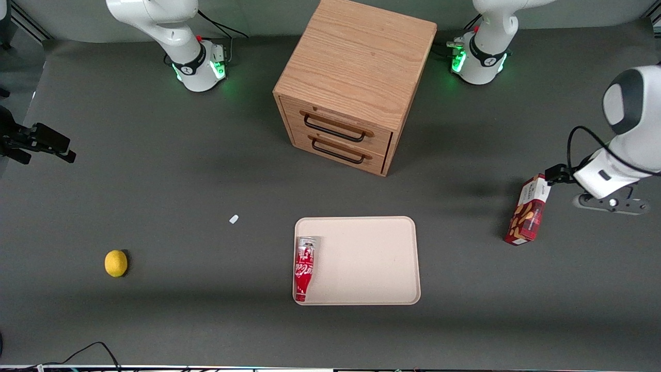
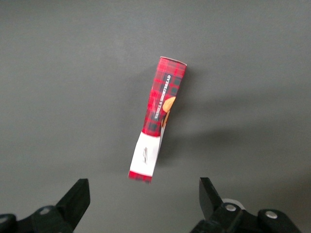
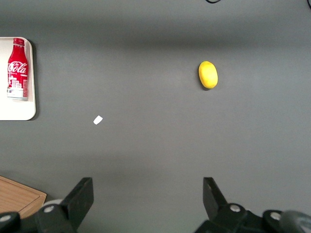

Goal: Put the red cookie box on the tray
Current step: 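Move the left gripper down over the red tartan cookie box, then close the left gripper on the cookie box's end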

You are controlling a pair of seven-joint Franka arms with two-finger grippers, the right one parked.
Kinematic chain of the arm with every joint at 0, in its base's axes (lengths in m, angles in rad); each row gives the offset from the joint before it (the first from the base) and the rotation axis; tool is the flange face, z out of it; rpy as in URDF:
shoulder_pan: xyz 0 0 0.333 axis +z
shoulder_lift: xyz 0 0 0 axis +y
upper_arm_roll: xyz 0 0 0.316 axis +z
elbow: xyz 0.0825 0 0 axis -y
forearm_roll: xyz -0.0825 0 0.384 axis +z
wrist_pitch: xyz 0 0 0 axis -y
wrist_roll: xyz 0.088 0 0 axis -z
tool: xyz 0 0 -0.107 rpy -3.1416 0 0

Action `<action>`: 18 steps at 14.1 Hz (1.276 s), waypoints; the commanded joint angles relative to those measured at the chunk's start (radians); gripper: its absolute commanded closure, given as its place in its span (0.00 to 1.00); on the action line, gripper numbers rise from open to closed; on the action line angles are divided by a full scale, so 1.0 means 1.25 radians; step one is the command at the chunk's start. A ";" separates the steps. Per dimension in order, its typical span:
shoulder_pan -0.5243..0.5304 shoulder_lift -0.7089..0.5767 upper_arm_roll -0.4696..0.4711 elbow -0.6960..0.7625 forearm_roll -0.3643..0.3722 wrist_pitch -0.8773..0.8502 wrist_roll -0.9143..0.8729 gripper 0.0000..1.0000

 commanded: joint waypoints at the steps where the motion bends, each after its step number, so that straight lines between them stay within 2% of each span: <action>1: -0.001 0.024 0.007 -0.052 0.019 0.097 0.049 0.00; 7: -0.002 0.103 0.015 -0.146 0.019 0.302 0.054 0.00; 13: -0.007 0.175 0.020 -0.146 0.022 0.373 0.059 0.00; 18: -0.008 0.192 0.040 -0.145 0.022 0.398 0.078 0.01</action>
